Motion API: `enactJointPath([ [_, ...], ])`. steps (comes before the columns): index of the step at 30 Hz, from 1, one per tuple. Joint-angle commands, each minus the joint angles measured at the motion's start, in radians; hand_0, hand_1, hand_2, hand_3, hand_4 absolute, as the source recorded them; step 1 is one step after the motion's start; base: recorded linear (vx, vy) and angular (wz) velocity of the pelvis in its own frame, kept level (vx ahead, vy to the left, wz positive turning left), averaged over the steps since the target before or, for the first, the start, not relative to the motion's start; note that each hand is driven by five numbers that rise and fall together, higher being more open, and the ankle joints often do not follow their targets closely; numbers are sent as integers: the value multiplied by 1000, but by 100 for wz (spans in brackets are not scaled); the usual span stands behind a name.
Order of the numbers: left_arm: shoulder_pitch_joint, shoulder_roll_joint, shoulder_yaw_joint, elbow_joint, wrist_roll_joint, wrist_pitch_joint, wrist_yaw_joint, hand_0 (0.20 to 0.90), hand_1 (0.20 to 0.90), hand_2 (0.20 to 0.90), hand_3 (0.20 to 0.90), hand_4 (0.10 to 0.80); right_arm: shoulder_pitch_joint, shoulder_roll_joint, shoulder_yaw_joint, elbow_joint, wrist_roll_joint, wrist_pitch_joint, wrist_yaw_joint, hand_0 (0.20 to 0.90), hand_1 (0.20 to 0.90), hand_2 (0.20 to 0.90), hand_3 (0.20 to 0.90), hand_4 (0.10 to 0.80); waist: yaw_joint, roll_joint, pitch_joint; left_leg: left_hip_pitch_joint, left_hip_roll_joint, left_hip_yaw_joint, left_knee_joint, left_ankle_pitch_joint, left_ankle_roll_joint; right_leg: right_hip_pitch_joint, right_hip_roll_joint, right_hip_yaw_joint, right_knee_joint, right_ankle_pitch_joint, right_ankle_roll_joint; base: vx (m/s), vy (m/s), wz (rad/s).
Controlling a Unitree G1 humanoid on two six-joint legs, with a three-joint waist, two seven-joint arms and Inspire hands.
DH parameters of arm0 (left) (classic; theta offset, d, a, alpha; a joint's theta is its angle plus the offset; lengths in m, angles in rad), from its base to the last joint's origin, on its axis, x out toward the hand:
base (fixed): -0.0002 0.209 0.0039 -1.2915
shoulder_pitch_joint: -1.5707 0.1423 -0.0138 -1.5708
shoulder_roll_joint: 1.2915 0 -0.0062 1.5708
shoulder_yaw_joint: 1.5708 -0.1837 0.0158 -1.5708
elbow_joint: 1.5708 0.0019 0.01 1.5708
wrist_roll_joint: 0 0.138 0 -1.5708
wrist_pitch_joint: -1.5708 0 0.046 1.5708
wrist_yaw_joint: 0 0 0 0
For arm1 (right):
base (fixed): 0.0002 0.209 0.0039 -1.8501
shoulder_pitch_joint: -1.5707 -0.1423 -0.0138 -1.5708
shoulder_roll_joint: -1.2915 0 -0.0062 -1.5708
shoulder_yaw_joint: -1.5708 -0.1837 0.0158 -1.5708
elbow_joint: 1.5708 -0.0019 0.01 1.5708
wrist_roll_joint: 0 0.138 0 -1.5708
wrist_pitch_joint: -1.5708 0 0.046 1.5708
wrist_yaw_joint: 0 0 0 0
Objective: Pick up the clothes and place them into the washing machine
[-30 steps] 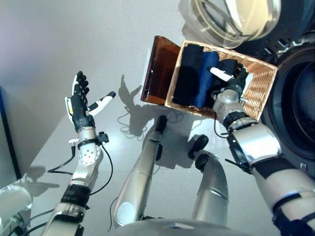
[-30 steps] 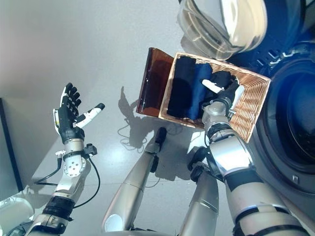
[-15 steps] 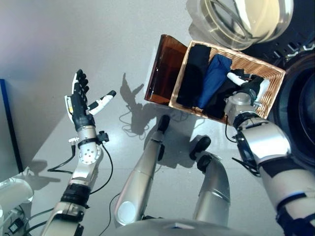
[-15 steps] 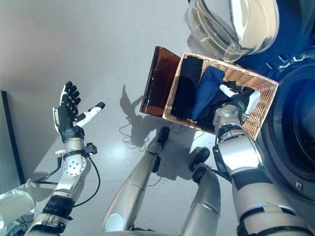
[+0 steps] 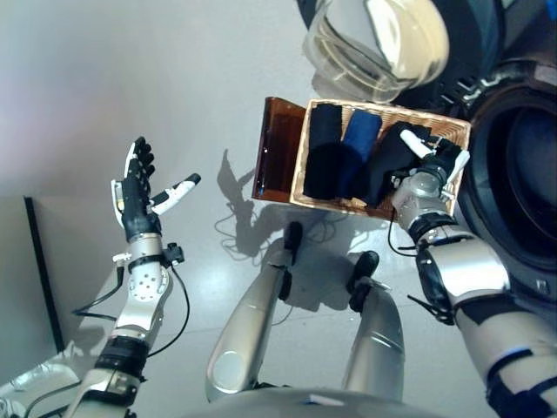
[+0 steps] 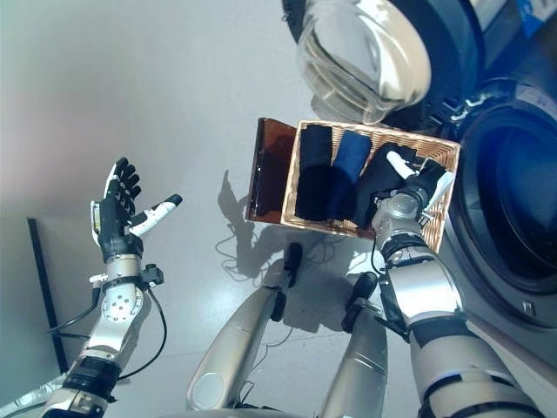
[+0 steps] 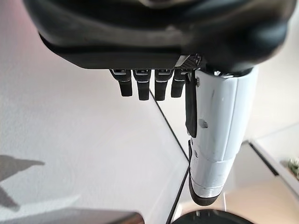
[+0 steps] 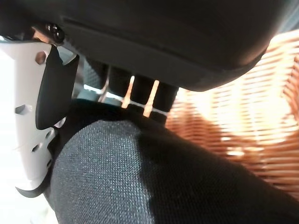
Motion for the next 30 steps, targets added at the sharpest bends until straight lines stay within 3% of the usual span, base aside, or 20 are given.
enactJointPath([
  [1,31,19,55,-8,-23,-83,6,900,900,900,900,800,37,-10,2,-60,49,-109,23,200,200,200,200,300,-17,57,-99,11,-16,19,8,-102,-54,85,35,28,-158,50,-28,15,-21,-22],
  [6,46,12,53,9,-36,-81,-19,900,900,900,900,800,87,-7,1,-69,33,-106,33,200,200,200,200,300,-31,75,-115,52,-14,28,-25,-92,-53,112,38,38,-189,63,-27,-2,-8,-14],
  [7,54,8,53,13,-42,-83,-24,900,900,900,900,800,94,-8,-3,-69,37,-110,37,200,200,200,200,300,-35,82,-114,48,-9,38,-33,-62,-49,107,37,30,-198,91,-33,20,-22,-13],
  [10,60,7,55,18,-45,-83,-32,900,900,900,900,800,99,-10,-4,-68,44,-113,42,200,200,200,200,300,-35,82,-126,66,-12,30,-37,-88,-55,120,40,40,-196,64,-26,45,-16,-4],
  [16,71,-4,51,44,-57,-84,-45,900,900,900,900,800,139,7,-29,-135,106,-166,62,200,200,200,200,300,-43,104,-129,63,-6,42,-56,-53,-55,106,41,35,-199,89,-34,-41,-3,-1],
  [25,58,-37,39,64,-65,-114,-40,900,900,900,900,800,269,78,-190,-417,334,-356,175,200,200,200,200,300,-60,141,-128,58,-9,59,-58,-56,-50,81,40,64,-189,85,-30,11,19,-8],
  [30,60,-44,29,52,-68,-122,-51,900,900,900,900,800,260,53,-290,-476,408,-435,178,200,200,200,200,300,-66,165,-128,52,-10,67,-51,-63,-47,61,41,82,-176,80,-31,10,16,-5],
])
